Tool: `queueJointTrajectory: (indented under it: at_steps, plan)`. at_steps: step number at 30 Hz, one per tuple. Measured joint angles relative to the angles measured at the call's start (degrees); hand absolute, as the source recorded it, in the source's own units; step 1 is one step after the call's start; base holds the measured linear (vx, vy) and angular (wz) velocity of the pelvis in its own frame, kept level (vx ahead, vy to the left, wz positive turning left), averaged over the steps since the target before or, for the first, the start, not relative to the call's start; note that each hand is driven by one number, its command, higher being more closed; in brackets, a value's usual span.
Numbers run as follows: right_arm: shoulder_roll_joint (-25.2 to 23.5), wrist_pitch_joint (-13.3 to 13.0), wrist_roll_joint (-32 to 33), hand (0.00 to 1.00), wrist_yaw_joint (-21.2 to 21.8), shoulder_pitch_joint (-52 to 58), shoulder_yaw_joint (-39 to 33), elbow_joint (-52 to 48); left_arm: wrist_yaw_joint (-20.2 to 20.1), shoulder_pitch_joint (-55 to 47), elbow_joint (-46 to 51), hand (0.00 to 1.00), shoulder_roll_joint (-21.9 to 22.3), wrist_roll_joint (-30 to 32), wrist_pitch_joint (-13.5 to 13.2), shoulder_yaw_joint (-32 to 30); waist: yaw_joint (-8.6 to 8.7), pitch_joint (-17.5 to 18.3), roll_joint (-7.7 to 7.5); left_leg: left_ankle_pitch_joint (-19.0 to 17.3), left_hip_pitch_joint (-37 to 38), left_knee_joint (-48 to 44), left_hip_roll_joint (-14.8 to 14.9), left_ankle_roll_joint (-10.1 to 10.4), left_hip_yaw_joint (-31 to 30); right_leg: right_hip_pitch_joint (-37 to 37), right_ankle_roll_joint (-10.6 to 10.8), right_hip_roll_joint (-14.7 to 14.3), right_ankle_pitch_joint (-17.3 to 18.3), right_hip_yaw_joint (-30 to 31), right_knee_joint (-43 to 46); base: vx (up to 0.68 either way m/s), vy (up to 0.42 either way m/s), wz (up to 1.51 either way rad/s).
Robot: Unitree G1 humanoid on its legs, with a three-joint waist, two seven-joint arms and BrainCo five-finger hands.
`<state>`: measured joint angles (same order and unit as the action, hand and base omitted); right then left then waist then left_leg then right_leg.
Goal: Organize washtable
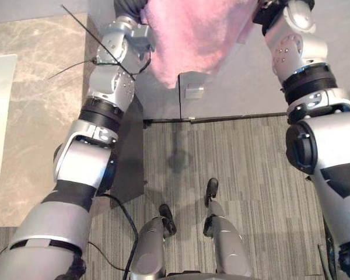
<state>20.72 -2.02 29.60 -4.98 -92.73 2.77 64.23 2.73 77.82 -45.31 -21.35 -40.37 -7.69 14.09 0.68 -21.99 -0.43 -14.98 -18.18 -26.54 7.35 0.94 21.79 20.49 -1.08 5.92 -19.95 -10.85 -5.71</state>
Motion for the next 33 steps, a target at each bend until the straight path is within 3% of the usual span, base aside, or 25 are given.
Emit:
queueJointTrajectory:
  at_steps: [14, 15, 27, 31, 33]
  plan:
    - [0.0, 0.1, -0.1, 1.00, -0.1, 0.0, -0.1, 0.1, 0.0, 3.5, -2.6, 1.00, 2.3, 1.5, 0.0, 1.5, 0.16, 0.0, 0.03, -0.4, 0.1, -0.6, 0.6, 0.2, 0.3, 0.0, 0.0, -0.6, 0.0, 0.1, 0.0, -0.06, 0.093, -0.02]
    - [0.0, 0.1, -0.4, 0.00, -0.1, 0.0, -0.1, 0.1, 0.0, 3.5, -2.6, 0.00, 2.3, 1.7, 0.0, 1.5, 0.15, 0.0, 0.03, -0.4, 0.1, -0.6, 0.6, 0.2, 0.3, 0.0, 0.0, -0.6, 0.0, 0.1, 0.0, -0.06, 0.096, 0.00]
    - [0.1, 0.8, -0.7, 0.00, 0.1, 1.5, 0.2, 1.8, -0.5, 0.1, -3.7, 0.00, 0.8, 2.8, 0.5, 3.5, -0.01, 0.1, 0.26, -0.4, 0.3, -0.4, 0.6, 0.2, 0.2, 0.0, 0.0, -0.6, 0.0, 0.2, 0.0, -0.05, 0.088, -0.01]
    - [1.2, 1.1, -0.3, 0.00, 0.2, 4.9, 3.5, -1.7, -1.9, -3.3, -1.2, 0.00, -4.4, 2.8, 1.0, 5.9, -0.07, 0.2, 0.33, -0.4, 0.6, -0.2, 0.7, 0.2, 0.4, -0.1, 0.0, -0.6, 0.0, 0.4, 0.0, 0.00, 0.000, -0.02]
    - [2.4, 1.5, 0.2, 0.00, 0.7, 7.5, 7.4, -3.2, -3.4, -6.1, 2.4, 0.00, -9.7, 2.7, 1.1, 7.8, -0.27, 0.3, 0.49, -0.3, 1.1, 0.2, 0.6, 0.3, 0.7, -0.3, 0.0, -0.6, 0.0, 0.5, 0.0, 0.00, 0.000, -0.04]
